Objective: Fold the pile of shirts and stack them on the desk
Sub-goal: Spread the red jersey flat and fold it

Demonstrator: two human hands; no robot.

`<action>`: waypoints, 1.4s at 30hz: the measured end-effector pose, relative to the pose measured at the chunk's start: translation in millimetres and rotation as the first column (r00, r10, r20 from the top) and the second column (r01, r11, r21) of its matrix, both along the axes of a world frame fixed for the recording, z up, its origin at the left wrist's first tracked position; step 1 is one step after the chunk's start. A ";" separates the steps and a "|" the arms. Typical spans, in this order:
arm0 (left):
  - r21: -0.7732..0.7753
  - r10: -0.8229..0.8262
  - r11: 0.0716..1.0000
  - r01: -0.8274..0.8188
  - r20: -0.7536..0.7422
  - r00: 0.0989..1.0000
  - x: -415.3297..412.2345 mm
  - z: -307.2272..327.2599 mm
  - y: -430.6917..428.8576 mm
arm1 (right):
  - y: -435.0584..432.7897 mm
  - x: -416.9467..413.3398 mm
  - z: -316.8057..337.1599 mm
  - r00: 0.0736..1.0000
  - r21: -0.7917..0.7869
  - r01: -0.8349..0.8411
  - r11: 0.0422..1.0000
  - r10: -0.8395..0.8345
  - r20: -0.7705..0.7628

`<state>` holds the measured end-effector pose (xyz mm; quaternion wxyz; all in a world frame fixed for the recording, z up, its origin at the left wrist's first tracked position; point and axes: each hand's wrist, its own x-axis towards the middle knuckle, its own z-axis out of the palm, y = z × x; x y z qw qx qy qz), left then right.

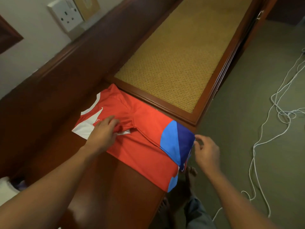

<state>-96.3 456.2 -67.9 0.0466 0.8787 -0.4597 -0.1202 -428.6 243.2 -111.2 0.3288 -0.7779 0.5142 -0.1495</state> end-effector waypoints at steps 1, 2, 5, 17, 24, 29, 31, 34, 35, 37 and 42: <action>0.008 -0.058 0.998 0.057 0.032 0.998 -5.4 -0.3 -2.4 | -11.1 4.5 -0.4 1.000 0.070 0.023 0.997 -0.023 -0.012; 0.028 -0.101 0.995 0.099 0.052 0.994 -10.7 -1.7 -4.0 | -20.2 8.8 -0.9 1.000 0.158 0.024 0.987 -0.022 -0.018; 0.075 -0.085 0.994 0.081 0.049 0.995 -18.8 -10.0 -2.4 | -39.4 17.2 3.6 0.998 0.328 0.006 0.945 0.016 -0.066; 0.029 0.014 0.999 -0.014 0.001 1.000 -13.9 -16.7 8.2 | -29.1 26.5 11.3 0.971 0.041 -0.133 0.990 0.139 -0.193; -0.018 -0.007 1.000 0.008 0.033 0.999 -11.8 -10.9 13.0 | -13.2 53.5 16.1 0.915 -0.022 -0.371 0.929 0.361 -0.179; -0.103 0.012 0.995 0.000 0.113 0.994 -10.1 -9.9 19.0 | -10.3 92.3 19.3 0.844 0.003 -0.529 0.849 0.526 -0.101; -0.155 0.029 0.988 -0.012 0.107 0.994 -8.9 -8.0 20.3 | -9.4 111.3 21.5 0.823 -0.019 -0.565 0.825 0.562 -0.076; -0.187 0.025 0.982 -0.021 0.022 0.999 -7.5 -0.1 22.8 | -9.4 143.0 23.0 0.780 -0.054 -0.626 0.778 0.624 -0.055; -0.194 0.031 0.980 -0.035 -0.019 0.999 -7.4 3.1 24.7 | -9.9 154.8 23.6 0.764 -0.059 -0.645 0.762 0.643 -0.054; -0.214 0.108 0.968 -0.131 -0.116 0.987 -6.7 8.2 27.8 | -11.9 179.6 25.6 0.734 -0.069 -0.679 0.731 0.677 -0.051; -0.187 0.546 0.789 -0.586 -0.226 0.807 -0.8 7.8 28.2 | -15.1 247.1 31.1 0.617 -0.084 -0.786 0.612 0.785 -0.058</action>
